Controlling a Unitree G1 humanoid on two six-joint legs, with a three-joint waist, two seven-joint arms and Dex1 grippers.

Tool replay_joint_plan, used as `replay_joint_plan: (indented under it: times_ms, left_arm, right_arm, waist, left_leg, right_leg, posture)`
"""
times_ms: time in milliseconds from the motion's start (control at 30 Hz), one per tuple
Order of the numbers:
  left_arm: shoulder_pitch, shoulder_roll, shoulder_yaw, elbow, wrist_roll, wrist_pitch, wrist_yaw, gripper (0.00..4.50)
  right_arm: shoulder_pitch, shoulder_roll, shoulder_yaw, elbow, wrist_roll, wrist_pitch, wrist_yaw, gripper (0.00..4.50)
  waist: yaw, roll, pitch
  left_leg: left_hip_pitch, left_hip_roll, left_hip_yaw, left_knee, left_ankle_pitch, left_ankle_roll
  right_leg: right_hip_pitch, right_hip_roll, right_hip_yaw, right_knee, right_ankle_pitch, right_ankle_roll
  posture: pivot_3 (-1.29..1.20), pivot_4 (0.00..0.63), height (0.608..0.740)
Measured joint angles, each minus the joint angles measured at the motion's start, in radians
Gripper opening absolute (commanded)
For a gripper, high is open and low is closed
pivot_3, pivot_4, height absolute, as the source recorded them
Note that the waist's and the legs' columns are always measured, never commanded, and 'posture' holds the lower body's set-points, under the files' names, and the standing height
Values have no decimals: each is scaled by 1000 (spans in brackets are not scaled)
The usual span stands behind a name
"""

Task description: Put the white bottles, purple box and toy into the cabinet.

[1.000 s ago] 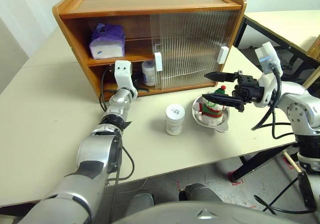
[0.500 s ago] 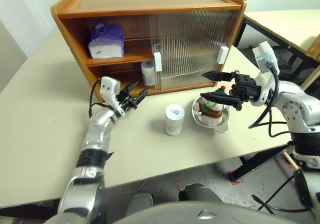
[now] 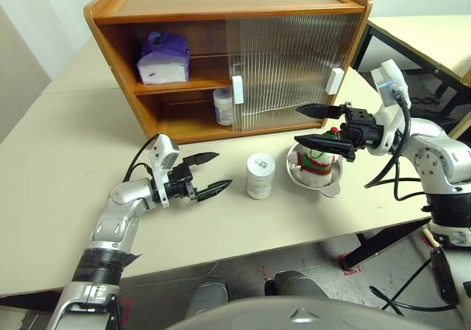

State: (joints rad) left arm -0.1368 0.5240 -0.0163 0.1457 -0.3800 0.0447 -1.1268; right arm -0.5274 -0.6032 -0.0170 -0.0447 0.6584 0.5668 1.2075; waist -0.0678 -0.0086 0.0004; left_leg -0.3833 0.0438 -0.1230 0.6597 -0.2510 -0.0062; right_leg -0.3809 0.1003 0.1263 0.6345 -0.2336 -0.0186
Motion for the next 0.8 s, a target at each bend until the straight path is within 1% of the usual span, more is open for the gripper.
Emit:
replay_joint_plan:
  times_ms: [133, 267, 633, 800]
  left_arm:
    - [15, 0, -38, -6, 0, 0, -27, 4486]
    - [16, -6, -43, -16, 0, 0, -28, 4486]
    - [-31, -80, -83, 23, 28, -17, -3, 4486]
    - [-63, -100, -95, 39, 38, -22, -2, 4486]
  right_arm:
    - [0, 0, 0, 0, 0, 0, 0, 4500]
    - [0, -1, 0, -2, 0, 0, 0, 4500]
    - [1, -2, 0, -6, 0, 0, -1, 4500]
    - [1, -5, -1, -7, 0, 0, -2, 4500]
  waist:
    - [0, 0, 0]
    - [0, 1, 0]
    - [-1, 1, 0]
    - [-1, 1, 0]
  left_leg:
    - [-3, 1, -4, 0, 0, 0]
    - [-3, 1, -6, 0, 0, 0]
    - [-2, -1, -6, 1, 1, 2]
    - [0, -1, -5, 1, 2, 2]
  right_leg:
    - [-3, 0, -1, 0, 1, -3]
    - [-3, 4, -2, 0, 2, -3]
    - [-1, 4, -1, 0, 3, -1]
    - [1, 4, -1, 0, 3, 0]
  posture:
    - [-109, 0, 740]
    - [-111, 0, 740]
    - [-118, 0, 740]
    - [-129, 0, 740]
